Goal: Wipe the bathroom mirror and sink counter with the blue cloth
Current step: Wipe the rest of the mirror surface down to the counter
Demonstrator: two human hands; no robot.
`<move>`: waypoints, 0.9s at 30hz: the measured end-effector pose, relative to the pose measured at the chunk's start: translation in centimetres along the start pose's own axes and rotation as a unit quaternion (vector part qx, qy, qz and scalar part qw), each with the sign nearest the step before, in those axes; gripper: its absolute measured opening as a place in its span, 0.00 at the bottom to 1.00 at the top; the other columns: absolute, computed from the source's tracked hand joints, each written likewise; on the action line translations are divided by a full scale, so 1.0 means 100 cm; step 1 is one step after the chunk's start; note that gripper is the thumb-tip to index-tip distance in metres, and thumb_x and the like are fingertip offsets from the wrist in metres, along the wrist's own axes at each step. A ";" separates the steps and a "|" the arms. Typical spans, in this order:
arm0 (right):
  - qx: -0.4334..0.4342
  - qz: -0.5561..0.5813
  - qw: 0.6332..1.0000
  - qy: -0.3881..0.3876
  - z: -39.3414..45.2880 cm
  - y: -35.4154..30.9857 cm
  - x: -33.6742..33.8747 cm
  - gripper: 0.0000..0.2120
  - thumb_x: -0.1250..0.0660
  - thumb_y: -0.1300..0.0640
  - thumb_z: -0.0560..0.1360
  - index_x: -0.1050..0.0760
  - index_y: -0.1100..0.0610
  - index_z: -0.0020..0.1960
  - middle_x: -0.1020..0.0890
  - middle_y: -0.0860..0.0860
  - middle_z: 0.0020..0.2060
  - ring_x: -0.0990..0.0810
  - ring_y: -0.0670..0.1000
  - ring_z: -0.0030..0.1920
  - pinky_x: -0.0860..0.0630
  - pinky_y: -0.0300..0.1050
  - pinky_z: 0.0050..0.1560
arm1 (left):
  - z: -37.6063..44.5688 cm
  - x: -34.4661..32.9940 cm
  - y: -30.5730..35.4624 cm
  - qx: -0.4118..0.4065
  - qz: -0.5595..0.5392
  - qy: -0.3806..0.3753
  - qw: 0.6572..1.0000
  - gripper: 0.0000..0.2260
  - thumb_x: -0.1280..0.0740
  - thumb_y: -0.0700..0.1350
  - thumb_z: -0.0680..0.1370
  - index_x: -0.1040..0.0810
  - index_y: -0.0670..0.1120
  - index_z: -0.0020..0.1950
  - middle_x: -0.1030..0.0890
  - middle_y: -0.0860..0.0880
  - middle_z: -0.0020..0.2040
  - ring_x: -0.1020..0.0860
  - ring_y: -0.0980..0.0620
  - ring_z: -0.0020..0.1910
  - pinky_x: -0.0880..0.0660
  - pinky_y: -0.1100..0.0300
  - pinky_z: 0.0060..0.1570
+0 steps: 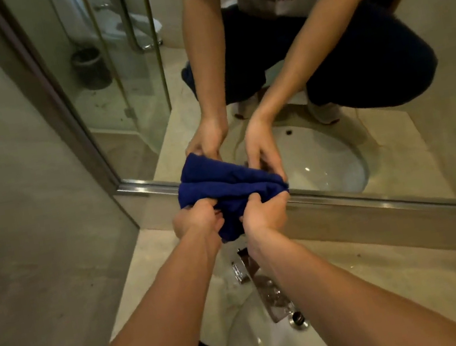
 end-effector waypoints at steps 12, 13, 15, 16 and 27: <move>-0.013 0.021 0.991 -0.134 -0.076 -0.006 -0.144 0.19 0.38 0.53 0.75 0.39 0.49 0.63 0.20 0.57 0.58 0.17 0.63 0.51 0.21 0.60 0.54 | 0.057 0.102 0.096 -0.080 0.011 0.077 0.994 0.05 0.32 0.38 0.77 0.25 0.40 0.53 0.21 0.44 0.38 0.21 0.51 0.35 0.25 0.60 0.30; -0.016 0.026 0.990 -0.141 -0.080 -0.006 -0.153 0.19 0.38 0.53 0.75 0.39 0.49 0.63 0.20 0.56 0.57 0.17 0.62 0.51 0.21 0.60 0.54 | 0.059 0.108 0.101 -0.087 0.022 0.081 0.993 0.05 0.32 0.38 0.78 0.24 0.40 0.52 0.21 0.44 0.38 0.21 0.51 0.35 0.26 0.60 0.31; -0.022 0.031 0.989 -0.143 -0.086 -0.009 -0.159 0.18 0.38 0.54 0.75 0.39 0.49 0.62 0.19 0.55 0.56 0.16 0.60 0.47 0.20 0.58 0.52 | 0.060 0.115 0.107 -0.096 0.035 0.074 0.992 0.05 0.32 0.38 0.78 0.23 0.40 0.53 0.21 0.44 0.38 0.21 0.51 0.35 0.25 0.60 0.33; -0.028 0.032 0.987 -0.154 -0.089 -0.011 -0.159 0.17 0.38 0.55 0.76 0.38 0.49 0.62 0.18 0.55 0.54 0.15 0.56 0.42 0.18 0.54 0.49 | 0.060 0.118 0.106 -0.094 0.035 0.067 0.993 0.06 0.33 0.38 0.78 0.24 0.40 0.54 0.21 0.44 0.39 0.21 0.50 0.36 0.24 0.59 0.36; 0.004 0.079 0.921 -0.381 -0.114 -0.025 -0.077 0.09 0.34 0.62 0.75 0.26 0.54 0.54 0.17 0.54 0.44 0.22 0.47 0.30 0.27 0.39 0.32 | -0.019 0.137 0.097 -0.258 0.184 0.085 0.945 0.15 0.28 0.52 0.65 0.31 0.47 0.28 0.22 0.37 0.49 0.23 0.40 0.43 0.25 0.43 0.47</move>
Point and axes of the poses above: each hand's wrist, its own z-axis towards the middle knuckle, its own x-axis out of the back of the hand, y = z × x, the point moved 9 cm from there along z, towards the middle knuckle
